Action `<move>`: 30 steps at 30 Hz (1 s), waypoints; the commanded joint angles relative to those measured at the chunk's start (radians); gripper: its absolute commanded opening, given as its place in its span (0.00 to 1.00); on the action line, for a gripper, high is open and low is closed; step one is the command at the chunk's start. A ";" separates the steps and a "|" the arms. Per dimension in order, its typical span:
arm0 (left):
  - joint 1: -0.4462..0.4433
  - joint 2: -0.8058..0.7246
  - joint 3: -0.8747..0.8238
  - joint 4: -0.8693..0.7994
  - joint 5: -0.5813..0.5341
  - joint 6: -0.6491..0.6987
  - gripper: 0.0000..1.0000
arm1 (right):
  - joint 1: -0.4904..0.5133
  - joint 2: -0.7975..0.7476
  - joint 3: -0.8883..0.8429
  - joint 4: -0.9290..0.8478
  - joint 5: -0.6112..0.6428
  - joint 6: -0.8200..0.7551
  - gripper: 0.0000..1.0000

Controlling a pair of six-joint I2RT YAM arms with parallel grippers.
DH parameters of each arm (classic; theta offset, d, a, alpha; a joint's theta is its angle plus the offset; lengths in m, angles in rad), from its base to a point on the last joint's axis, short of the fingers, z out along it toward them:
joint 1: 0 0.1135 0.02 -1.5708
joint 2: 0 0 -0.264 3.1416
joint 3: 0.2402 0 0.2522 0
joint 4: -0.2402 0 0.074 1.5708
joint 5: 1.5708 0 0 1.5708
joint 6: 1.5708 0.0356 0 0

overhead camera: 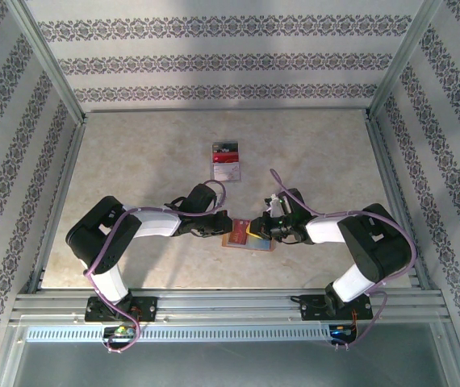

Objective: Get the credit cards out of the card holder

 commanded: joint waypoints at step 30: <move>0.012 0.054 -0.027 -0.153 -0.097 0.019 0.00 | -0.049 -0.078 -0.095 -0.011 0.004 0.050 0.33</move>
